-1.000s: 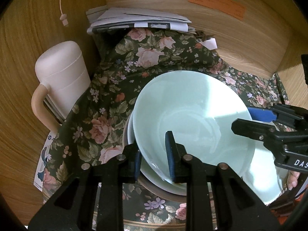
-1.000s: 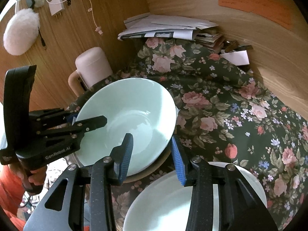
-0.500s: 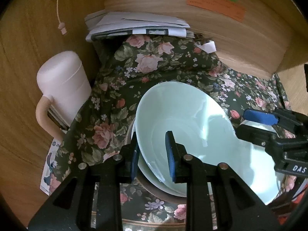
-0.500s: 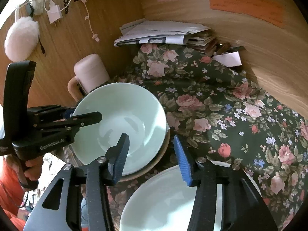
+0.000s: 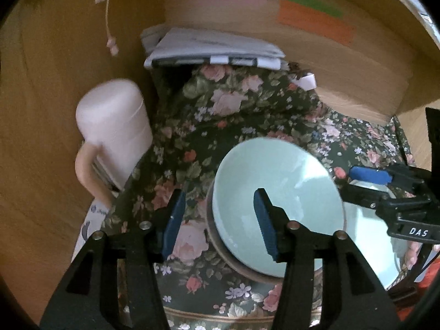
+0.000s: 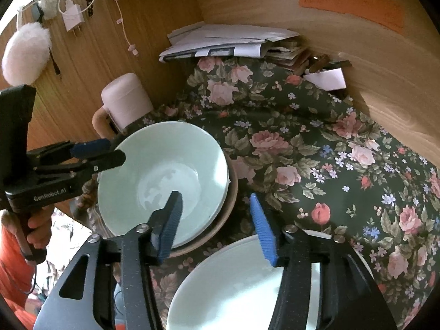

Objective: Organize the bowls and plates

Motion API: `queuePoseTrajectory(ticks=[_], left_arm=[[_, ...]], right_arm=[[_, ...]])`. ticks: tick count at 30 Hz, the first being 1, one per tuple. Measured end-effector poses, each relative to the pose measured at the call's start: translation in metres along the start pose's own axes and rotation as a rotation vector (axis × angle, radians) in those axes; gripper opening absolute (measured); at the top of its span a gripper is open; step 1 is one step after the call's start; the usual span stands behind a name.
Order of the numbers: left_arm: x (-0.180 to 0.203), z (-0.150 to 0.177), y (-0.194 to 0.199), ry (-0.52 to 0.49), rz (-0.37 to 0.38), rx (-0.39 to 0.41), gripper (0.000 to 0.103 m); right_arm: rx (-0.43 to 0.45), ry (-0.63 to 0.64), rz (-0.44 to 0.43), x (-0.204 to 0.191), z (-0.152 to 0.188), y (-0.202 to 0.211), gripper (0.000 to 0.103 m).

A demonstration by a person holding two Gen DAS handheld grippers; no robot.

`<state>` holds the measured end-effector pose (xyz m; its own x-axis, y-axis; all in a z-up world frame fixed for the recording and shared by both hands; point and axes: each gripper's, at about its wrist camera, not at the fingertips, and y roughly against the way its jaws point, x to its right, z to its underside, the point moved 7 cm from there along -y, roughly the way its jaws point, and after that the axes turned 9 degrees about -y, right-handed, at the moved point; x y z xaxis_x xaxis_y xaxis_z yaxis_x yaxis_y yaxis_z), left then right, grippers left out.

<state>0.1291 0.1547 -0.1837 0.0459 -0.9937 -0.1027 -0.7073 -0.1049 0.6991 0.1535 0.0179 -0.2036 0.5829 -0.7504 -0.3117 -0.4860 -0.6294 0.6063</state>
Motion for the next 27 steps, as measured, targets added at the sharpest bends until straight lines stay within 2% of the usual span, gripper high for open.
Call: queuePoseTrajectory(ticks=[9,17,27], left_arm=[[0.004,0.028,-0.014,0.030,0.036,-0.043,0.055],[0.015,0.034,-0.021,0.037,0.088,-0.051,0.056],[0.022,0.039,-0.034,0.058,0.134,-0.073,0.056]], right_arm=[[-0.064,-0.035,-0.027,0.003,0.005,-0.017,0.053],[-0.135,-0.020,-0.039,-0.005,0.013,-0.036,0.053],[-0.169,0.017,-0.038,-0.010,0.016,-0.053,0.053]])
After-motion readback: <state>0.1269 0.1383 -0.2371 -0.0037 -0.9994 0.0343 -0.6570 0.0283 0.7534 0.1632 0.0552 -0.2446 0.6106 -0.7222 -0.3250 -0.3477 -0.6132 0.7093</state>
